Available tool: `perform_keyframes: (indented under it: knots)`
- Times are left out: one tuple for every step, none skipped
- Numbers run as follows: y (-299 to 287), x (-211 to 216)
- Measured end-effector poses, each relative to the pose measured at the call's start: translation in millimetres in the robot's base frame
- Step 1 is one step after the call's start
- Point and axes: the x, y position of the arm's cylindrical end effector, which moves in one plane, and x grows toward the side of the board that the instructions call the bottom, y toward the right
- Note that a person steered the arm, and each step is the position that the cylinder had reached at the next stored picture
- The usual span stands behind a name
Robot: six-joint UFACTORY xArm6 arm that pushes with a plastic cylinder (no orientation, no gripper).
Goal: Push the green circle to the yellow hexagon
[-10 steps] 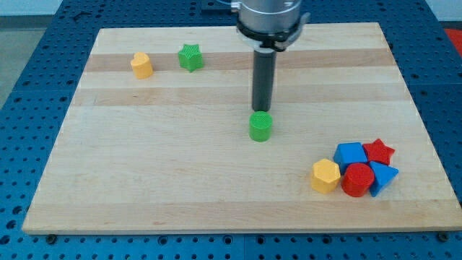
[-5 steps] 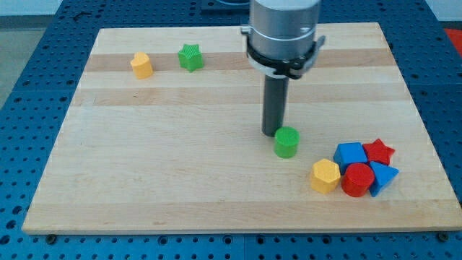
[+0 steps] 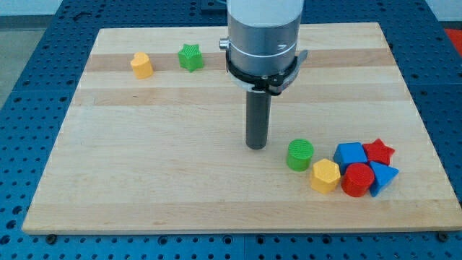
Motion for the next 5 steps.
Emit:
perform_keyframes:
  knots:
    - [0.6,10.7]
    - [10.5,12.0]
    - [27.3,12.0]
    - [39.8,12.0]
    - [54.1,12.0]
